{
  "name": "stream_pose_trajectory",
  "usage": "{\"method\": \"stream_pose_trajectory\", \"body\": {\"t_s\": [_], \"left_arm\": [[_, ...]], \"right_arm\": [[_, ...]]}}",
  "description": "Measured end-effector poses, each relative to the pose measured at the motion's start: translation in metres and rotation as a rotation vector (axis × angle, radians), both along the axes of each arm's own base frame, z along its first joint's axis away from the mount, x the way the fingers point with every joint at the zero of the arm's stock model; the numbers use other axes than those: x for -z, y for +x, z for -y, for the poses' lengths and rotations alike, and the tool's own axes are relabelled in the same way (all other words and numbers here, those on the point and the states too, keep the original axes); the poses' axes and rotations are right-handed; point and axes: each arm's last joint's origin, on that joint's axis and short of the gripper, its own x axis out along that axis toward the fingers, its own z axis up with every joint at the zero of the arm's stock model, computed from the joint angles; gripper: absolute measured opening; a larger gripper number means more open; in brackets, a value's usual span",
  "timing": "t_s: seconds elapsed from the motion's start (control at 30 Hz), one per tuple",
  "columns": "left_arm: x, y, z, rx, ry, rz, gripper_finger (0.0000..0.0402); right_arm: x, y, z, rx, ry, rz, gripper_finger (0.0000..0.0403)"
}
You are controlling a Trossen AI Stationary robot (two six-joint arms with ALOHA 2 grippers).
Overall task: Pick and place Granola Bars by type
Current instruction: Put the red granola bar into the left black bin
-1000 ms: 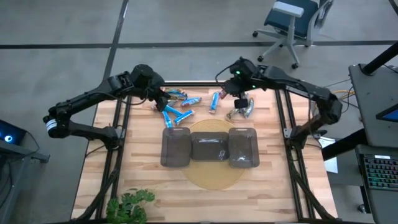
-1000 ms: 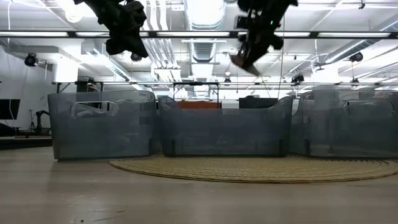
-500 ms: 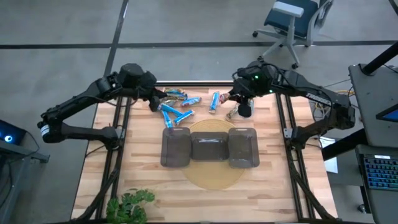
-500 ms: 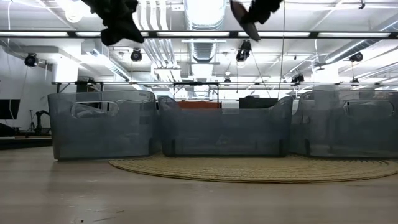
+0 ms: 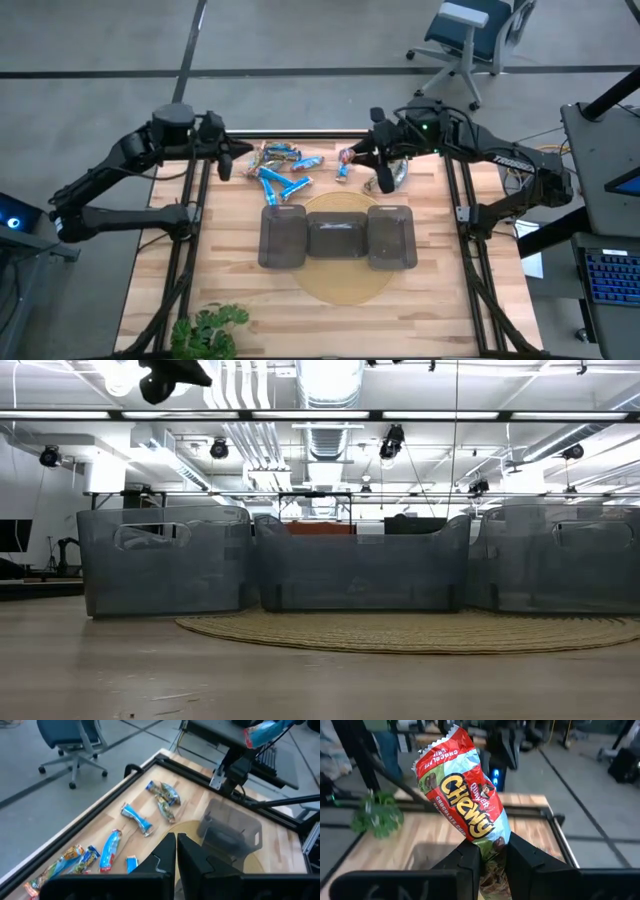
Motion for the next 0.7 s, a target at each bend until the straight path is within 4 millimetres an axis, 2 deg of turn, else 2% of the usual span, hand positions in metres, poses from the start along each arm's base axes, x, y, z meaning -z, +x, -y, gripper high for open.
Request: {"method": "stream_pose_trajectory", "body": {"t_s": [0.37, 0.7], "left_arm": [[-0.003, -0.008, 0.005, -0.001, 0.016, 0.025, 0.0], [-0.003, -0.008, 0.005, -0.001, 0.016, 0.025, 0.0]], "right_arm": [[-0.02, 0.006, -0.011, -0.004, 0.16, 0.192, 0.0059], [-0.022, 0.006, -0.013, 0.011, 0.259, 0.21, 0.0046]]}}
